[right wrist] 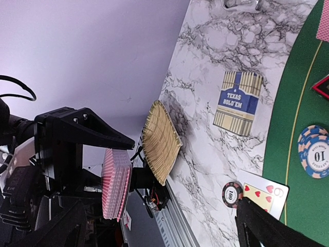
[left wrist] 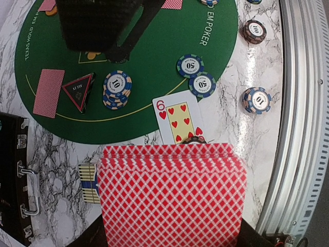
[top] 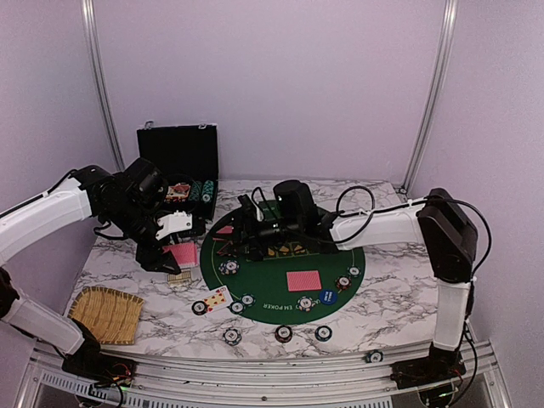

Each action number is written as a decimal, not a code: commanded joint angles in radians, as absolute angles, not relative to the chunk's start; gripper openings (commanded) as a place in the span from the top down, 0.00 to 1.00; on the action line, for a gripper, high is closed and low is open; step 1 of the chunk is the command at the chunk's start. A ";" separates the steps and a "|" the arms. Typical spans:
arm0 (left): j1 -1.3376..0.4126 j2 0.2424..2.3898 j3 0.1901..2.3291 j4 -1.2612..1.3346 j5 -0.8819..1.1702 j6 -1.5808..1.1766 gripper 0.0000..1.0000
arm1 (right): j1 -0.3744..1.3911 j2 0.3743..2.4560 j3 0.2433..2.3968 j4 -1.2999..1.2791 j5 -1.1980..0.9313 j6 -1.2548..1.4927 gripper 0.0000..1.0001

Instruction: Distribute texas hold em gaming equipment

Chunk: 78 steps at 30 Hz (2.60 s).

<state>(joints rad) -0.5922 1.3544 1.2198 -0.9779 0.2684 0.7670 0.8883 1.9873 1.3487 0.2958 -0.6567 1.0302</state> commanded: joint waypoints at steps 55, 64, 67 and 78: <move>-0.591 1.352 1.258 -0.930 0.266 0.749 1.00 | 0.954 2.217 1.503 0.442 -0.768 1.191 0.26; -0.591 1.353 1.252 -0.930 0.261 0.751 1.00 | 0.949 2.181 1.489 0.432 -0.789 1.180 0.41; -0.591 1.349 1.246 -0.930 0.262 0.752 1.00 | 0.944 2.163 1.481 0.446 -0.799 1.183 0.42; -0.591 1.340 1.230 -0.930 0.255 0.752 1.00 | 0.927 2.098 1.447 0.454 -0.816 1.186 0.47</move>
